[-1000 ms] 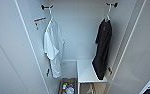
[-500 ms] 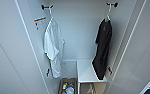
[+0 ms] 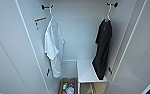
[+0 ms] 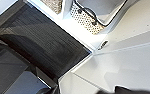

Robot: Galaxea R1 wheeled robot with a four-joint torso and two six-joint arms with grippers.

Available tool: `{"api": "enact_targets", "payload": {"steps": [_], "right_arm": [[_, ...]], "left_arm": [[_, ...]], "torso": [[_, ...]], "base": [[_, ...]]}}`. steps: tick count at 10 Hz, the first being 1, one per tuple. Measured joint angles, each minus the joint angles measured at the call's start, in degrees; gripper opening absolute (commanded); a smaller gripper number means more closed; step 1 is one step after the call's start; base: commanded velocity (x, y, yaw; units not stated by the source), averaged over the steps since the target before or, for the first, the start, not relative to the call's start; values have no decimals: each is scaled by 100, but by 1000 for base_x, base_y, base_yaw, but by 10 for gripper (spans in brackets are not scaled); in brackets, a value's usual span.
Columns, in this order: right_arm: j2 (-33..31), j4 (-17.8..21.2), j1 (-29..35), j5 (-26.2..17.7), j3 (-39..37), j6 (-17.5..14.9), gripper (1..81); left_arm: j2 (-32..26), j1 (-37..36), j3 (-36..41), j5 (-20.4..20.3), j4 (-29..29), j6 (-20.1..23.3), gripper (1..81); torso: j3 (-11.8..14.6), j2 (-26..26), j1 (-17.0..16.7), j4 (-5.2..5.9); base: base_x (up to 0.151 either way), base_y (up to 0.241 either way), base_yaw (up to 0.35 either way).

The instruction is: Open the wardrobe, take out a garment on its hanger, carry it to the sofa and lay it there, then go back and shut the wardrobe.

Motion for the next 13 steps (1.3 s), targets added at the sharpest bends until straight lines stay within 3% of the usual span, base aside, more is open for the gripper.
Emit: {"api": "enact_targets", "payload": {"steps": [3,5,7,13], "right_arm": [[-90,11,-24,207,-63,466,811],[-228,15,-182,588,60,733,811],[-330,-22,-243,618,182,1058,811],[-536,-85,-386,692,549,1381,811]], "left_arm": [[12,-5,-2,-2,0,2,811],[15,-7,0,-2,0,2,811],[12,-21,0,-2,0,2,811],[15,-27,0,-2,0,5,811]], "torso": [[0,0,0,0],[0,0,0,2],[0,0,0,5],[0,0,5,13]], "base": [[0,0,0],[0,0,0],[0,0,0],[0,0,0]]}}
